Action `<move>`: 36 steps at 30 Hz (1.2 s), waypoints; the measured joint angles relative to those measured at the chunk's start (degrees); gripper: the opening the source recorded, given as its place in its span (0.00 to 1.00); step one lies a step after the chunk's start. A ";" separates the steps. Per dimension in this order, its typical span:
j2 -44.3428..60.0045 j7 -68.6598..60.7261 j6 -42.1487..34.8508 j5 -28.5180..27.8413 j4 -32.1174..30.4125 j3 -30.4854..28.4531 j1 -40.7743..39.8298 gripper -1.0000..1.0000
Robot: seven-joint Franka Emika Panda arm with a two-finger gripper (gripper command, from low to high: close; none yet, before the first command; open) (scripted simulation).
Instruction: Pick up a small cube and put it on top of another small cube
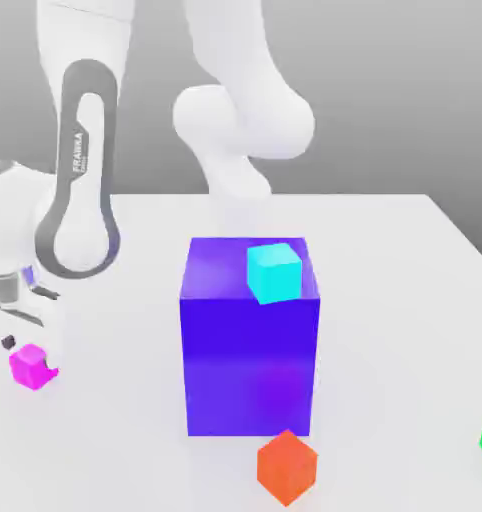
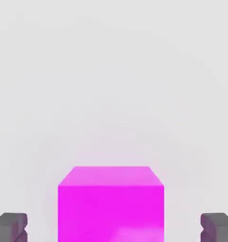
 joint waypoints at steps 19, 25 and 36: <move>-8.97 16.47 -14.89 -17.76 4.94 -1.87 17.38 0.00; -6.40 22.46 -19.79 -21.20 11.64 6.28 28.32 0.00; -6.41 32.87 -23.08 -26.16 15.77 19.31 46.65 0.00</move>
